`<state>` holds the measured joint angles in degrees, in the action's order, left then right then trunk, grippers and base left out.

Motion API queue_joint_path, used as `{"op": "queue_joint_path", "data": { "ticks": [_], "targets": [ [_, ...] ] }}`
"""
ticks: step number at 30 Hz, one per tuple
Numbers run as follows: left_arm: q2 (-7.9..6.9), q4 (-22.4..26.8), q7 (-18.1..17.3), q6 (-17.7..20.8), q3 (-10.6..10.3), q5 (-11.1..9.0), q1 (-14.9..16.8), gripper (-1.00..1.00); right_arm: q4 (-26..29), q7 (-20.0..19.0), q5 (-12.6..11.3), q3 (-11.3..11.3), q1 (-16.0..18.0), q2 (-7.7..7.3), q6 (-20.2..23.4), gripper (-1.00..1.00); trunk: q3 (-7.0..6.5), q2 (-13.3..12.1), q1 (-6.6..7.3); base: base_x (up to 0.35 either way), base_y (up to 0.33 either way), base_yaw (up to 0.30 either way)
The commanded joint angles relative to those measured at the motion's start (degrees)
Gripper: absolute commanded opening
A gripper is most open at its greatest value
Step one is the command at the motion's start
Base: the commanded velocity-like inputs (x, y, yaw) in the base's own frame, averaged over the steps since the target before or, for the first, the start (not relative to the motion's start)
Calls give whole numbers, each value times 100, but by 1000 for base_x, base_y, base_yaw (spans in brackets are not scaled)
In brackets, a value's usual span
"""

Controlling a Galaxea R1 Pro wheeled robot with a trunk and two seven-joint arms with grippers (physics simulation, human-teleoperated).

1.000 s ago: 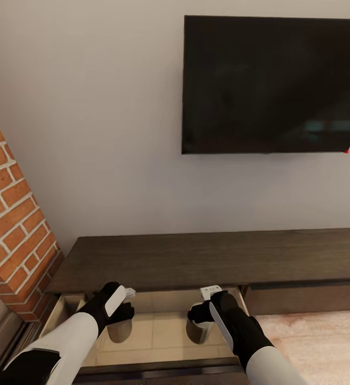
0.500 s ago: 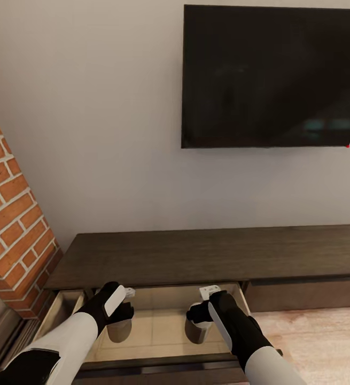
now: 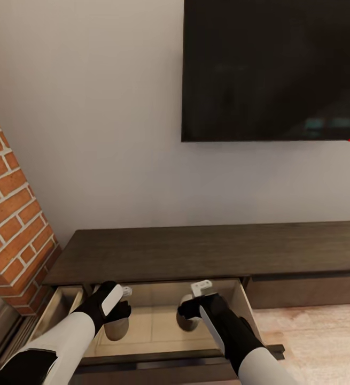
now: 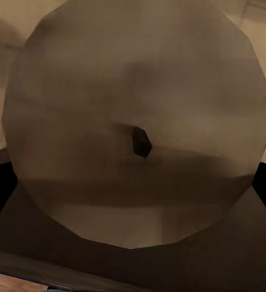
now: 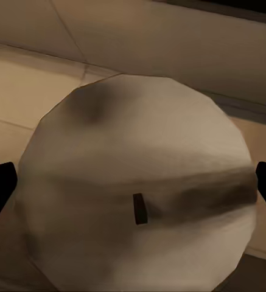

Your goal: Place each of the two pumpkins and all three candles from the living room inside a cabinet in the living room (use any cabinet), then make sure every cabinet is closed, and position the cauldron so it is next to a table in the living room.

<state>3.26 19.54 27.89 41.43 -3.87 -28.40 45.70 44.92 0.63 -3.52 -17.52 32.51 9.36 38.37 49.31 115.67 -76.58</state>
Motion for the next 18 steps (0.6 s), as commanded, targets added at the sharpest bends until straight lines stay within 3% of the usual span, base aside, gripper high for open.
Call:
{"op": "queue_joint_path", "data": {
  "ticks": [1,3,5,10,18],
  "targets": [
    [-3,-1,-1,-7,0,1,1,-100,-80,67,10,-38,7,13,-153,-100,18,42,-22,0,0,0],
    [-46,-2,-2,-21,2,1,1,-100,-386,327,9,-89,29,49,-568,-100,54,122,-66,0,0,0],
    [-182,4,-6,-32,10,1,1,-100,-639,518,9,-157,67,64,-803,-100,90,202,-110,0,0,0],
    [-297,6,-186,-38,25,-1,1,-100,-765,601,9,-258,126,64,-909,-100,180,403,-220,0,0,0],
    [-317,20,-292,-39,27,1,1,-100,-720,568,10,-269,133,64,-925,-100,323,724,-396,0,0,0]
  ]
}}
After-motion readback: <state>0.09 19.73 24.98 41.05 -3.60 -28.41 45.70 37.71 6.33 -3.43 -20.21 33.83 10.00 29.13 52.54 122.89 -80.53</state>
